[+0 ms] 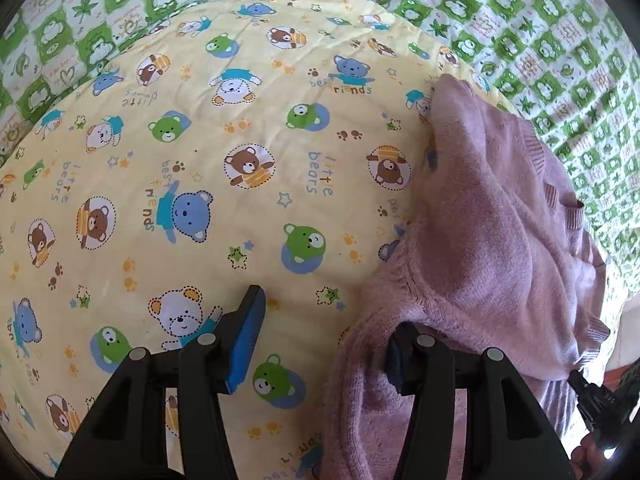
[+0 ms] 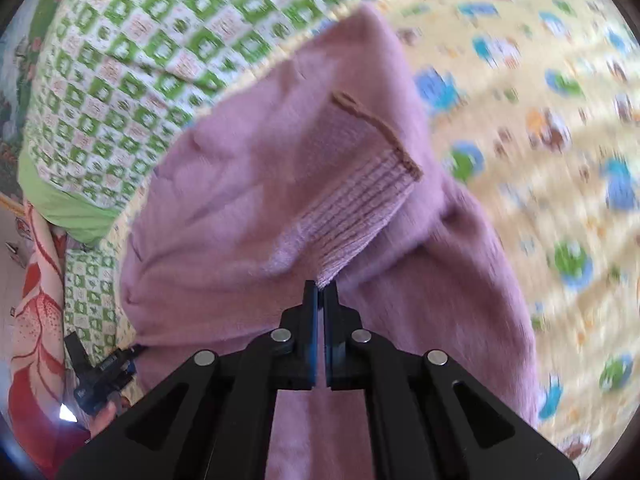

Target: Fold small clothes

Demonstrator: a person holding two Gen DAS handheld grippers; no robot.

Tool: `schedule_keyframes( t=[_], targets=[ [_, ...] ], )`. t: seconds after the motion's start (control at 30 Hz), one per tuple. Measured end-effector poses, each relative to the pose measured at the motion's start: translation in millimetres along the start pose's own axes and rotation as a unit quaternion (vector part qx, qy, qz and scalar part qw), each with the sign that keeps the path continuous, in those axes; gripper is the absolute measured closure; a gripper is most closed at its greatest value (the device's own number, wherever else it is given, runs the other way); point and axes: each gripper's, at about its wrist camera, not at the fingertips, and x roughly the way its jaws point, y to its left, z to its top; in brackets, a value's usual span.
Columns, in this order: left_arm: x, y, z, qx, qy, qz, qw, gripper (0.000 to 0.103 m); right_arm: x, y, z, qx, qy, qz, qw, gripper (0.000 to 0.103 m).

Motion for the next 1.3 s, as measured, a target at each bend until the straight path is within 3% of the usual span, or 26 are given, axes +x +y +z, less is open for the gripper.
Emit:
schedule_keyframes(
  t=[0.07,0.17,0.3,0.37,0.43,0.5,0.53,0.6,0.7,0.8,0.9,0.97,1.07,1.1,1.17,1.23,1.3],
  targets=[
    [0.3,-0.5,2.1,0.004,0.004,-0.003,1.0,0.048,6.8,-1.8,-1.0,0.002,0.021,-0.004,1.0,0.099],
    [-4.4,1.1,3.6,0.013,0.011,-0.012,0.9998,0.048,1.4,6.7,2.3,-0.003,0.037,-0.056,0.998,0.099],
    [-18.6,10.5,-5.4,0.024,0.023,-0.026,0.9991,0.047,-26.1,45.5,-1.5,-0.066,0.017,-0.054,0.996,0.098],
    [-34.6,15.2,-12.3,0.018,0.023,-0.04,0.9988,0.049,-31.9,75.9,-1.3,-0.115,0.011,-0.015,0.993,0.098],
    [-57.1,11.8,-19.0,0.014,0.02,-0.08,0.9965,0.049,-22.4,119.0,5.0,-0.17,0.025,0.037,0.984,0.098],
    [-72.4,0.1,-22.7,0.016,0.018,-0.125,0.9918,0.047,-3.9,158.9,12.8,-0.209,0.044,0.08,0.974,0.098],
    [-75.7,-8.0,-23.6,0.016,0.023,-0.151,0.9881,0.04,7.5,177.6,15.3,-0.227,0.057,0.095,0.968,0.098],
    [-69.9,-23.9,-25.1,0.012,0.043,-0.191,0.9806,0.038,38.7,223.5,22.8,-0.278,0.077,0.12,0.95,0.098],
    [-53.8,-35.2,-22.6,0.001,0.039,-0.174,0.9839,0.038,94.8,275.0,39.4,-0.297,0.123,0.152,0.935,0.096],
    [-51.6,-38.9,-14.4,0.011,-0.003,-0.162,0.9867,0.038,138.7,302.1,44.7,-0.314,0.154,0.126,0.928,0.085],
    [-44.2,-38.8,-9.8,0.031,-0.021,-0.158,0.9867,0.038,161.9,315.8,44.9,-0.331,0.171,0.115,0.921,0.074],
    [-27.7,-35.3,-7.3,0.036,-0.01,-0.147,0.9884,0.038,176.4,318.1,44.0,-0.343,0.179,0.1,0.917,0.072],
    [-4.3,-17.0,-5.7,0.0,0.015,-0.156,0.9877,0.043,190.4,317.7,40.9,-0.352,0.207,0.115,0.905,0.072],
    [-1.6,-9.6,-5.3,-0.015,0.014,-0.171,0.9851,0.044,191.8,319.1,38.7,-0.356,0.213,0.117,0.902,0.072],
    [1.2,-6.5,-2.5,-0.018,0.014,-0.181,0.9833,0.045,191.3,323.8,34.0,-0.371,0.214,0.123,0.895,0.098],
    [1.7,-6.2,-1.4,-0.013,0.017,-0.178,0.9838,0.051,188.2,332.8,38.3,-0.389,0.195,0.116,0.893,0.099],
    [0.2,-5.5,-0.6,-0.008,0.018,-0.177,0.9841,0.056,183.4,348.3,54.8,-0.385,0.158,0.138,0.899,0.1]
  ],
)
